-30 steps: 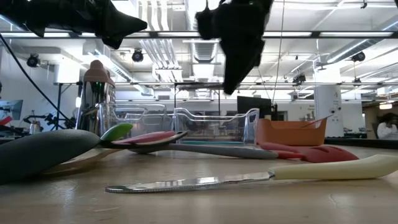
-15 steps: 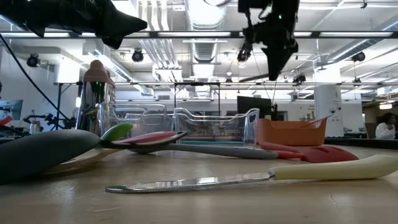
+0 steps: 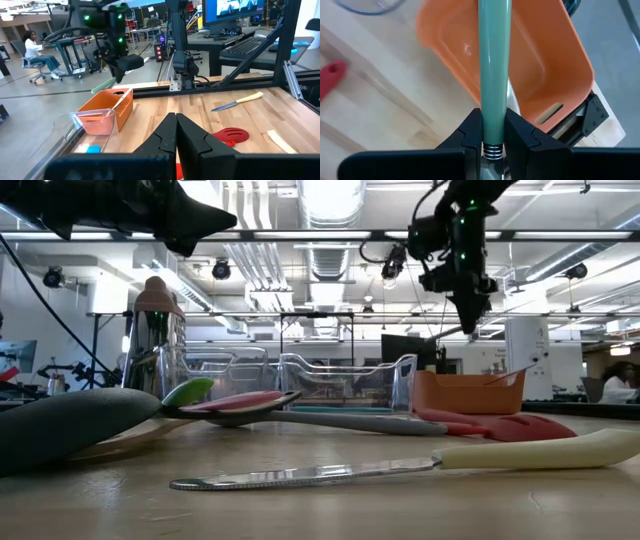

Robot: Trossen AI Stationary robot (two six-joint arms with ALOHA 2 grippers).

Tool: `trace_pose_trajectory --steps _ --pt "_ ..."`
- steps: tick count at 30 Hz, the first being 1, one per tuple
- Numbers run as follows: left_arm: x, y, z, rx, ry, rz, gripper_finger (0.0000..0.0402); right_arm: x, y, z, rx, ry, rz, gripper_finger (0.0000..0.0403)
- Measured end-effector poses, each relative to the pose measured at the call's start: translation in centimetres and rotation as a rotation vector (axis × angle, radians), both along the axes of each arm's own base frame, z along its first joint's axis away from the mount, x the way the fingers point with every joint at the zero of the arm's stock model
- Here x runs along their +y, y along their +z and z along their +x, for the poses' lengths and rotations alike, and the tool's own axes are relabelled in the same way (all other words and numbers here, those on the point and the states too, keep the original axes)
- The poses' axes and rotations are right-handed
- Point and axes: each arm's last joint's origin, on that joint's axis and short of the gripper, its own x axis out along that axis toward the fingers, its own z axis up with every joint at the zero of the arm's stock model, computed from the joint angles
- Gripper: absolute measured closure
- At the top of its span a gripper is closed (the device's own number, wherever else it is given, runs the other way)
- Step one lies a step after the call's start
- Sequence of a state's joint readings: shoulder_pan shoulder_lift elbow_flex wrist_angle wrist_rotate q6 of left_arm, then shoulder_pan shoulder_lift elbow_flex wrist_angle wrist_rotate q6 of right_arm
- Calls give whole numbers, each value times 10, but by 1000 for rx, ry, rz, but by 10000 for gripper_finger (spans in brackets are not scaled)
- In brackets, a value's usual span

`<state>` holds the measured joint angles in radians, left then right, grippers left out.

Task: Pick & Place Kitchen Items
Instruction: Put the green knife into the orange bin

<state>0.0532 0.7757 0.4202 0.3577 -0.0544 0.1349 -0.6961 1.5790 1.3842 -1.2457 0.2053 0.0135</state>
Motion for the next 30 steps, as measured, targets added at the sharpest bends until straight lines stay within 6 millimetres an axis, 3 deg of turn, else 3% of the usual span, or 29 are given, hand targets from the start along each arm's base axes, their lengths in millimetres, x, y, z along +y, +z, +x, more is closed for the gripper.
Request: trace_pose_trajectory --steps 16,30 --pt "1 0 0 0 4 2 394 -48 -68 6 179 75 165 362" --pt "1 0 0 0 5 4 394 -68 -94 9 156 89 184 362"
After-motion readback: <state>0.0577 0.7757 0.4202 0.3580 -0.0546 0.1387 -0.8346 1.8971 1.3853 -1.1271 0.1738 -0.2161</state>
